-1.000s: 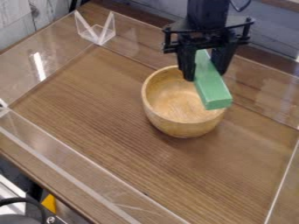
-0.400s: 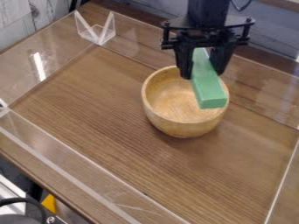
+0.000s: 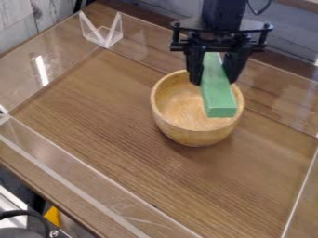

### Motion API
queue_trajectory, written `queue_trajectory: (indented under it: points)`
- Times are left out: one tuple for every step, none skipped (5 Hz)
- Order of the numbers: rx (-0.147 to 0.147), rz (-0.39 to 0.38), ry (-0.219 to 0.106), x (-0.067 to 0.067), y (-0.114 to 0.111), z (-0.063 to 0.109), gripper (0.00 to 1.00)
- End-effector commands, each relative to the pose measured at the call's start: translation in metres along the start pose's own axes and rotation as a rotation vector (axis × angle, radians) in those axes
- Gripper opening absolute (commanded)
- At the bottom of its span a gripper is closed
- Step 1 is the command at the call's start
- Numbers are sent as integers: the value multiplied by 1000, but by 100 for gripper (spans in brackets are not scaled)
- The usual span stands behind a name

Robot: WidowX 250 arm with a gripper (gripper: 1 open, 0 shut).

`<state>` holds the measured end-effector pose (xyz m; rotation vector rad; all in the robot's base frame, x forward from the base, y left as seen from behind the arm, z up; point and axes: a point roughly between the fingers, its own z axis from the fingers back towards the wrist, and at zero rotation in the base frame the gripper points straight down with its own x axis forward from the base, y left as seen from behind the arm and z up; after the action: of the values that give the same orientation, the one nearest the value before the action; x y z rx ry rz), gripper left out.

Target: Put the green block in the brown bowl

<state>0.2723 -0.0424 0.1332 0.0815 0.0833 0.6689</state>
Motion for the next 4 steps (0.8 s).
queue_trajectory:
  points:
    - [-38, -39, -54, 4, -4, 21, 0]
    - [-25, -105, -63, -1, -3, 24, 0]
    - [-21, -106, -65, 0, -2, 16, 0]
    - [-18, -108, -66, 1, -1, 7, 0]
